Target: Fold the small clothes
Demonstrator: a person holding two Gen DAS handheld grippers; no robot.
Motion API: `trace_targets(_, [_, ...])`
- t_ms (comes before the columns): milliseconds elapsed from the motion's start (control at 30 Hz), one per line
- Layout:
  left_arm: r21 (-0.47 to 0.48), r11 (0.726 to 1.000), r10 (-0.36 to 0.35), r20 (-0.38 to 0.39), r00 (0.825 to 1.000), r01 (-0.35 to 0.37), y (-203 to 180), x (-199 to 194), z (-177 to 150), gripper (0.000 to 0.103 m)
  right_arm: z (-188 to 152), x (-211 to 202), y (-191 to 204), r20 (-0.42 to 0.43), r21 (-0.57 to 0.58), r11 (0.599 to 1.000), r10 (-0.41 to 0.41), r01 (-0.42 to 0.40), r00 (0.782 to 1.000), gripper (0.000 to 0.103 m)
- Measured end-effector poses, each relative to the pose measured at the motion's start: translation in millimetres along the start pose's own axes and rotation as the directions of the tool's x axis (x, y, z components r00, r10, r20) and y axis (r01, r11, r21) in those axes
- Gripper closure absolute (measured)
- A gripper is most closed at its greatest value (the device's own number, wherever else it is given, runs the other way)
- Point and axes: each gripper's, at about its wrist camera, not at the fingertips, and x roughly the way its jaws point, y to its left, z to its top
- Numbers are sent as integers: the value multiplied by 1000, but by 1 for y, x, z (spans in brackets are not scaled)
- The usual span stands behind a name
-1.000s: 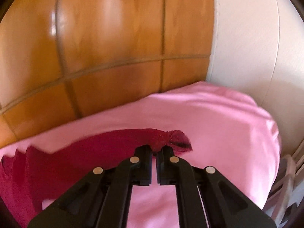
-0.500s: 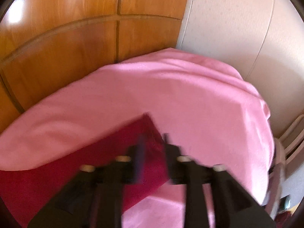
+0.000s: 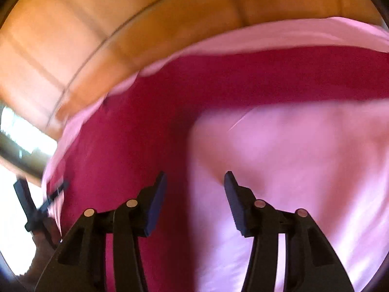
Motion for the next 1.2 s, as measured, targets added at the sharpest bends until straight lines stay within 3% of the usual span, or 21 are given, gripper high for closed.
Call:
trace_targets(33, [16,1000,15,4,1000,-16,0,-2,-4,41,-11,4,13,-6,-41,999,-32,32,999,70])
trace_targets(67, [27,999,28,7,1000,-28,1,-4,-8,41,-16,5,17,-5,-56,997,-49,48,999,94])
trace_targets(167, [30,995,98,-23,995,-97,10,-2,-22,41,-29,-6,25,40,-90,986,-136,139,990,97])
trace_targets(333, [7,997,77,-4,997,-77,20,-9,-39,41,-39,-1,15,53,-88,980,-176,180,983,97])
trace_targets(433, [-12,998,69,-7,998,-69,19,-11,-36,41,-33,-6,10,49,-31,992,-120,122,991,87])
trace_targets(500, [-31,998,56,-10,998,-56,21,-10,-33,38,-23,-19,-10,87,44,993,-115,111,990,59])
trace_targets(567, [-50,998,49,-10,999,-50,22,-10,-32,37,-10,-34,-42,151,159,980,-143,119,978,56])
trace_targets(667, [-41,997,60,-8,998,-60,17,-10,-34,35,7,-52,-102,213,363,926,-194,107,957,56])
trace_targets(767, [-27,997,66,-9,998,-66,14,-8,-36,32,25,-64,-161,255,528,838,-312,138,915,58])
trace_targets(867, [-13,997,74,-17,997,-75,11,-6,-35,31,42,-68,-212,261,651,750,-362,114,895,70])
trace_targets(933, [-13,997,77,-23,997,-78,11,-4,-34,30,54,-68,-233,275,692,717,-370,84,887,74])
trace_targets(1067, [-18,997,77,-31,997,-78,12,-1,-33,29,81,-63,-251,287,716,696,-376,63,881,78])
trace_targets(1133, [-6,996,86,-30,996,-86,10,-1,-33,28,89,-63,-259,254,718,685,-422,122,870,92])
trace_targets(1200, [1,996,89,-29,996,-89,10,0,-34,27,92,-67,-268,221,711,680,-457,178,862,96])
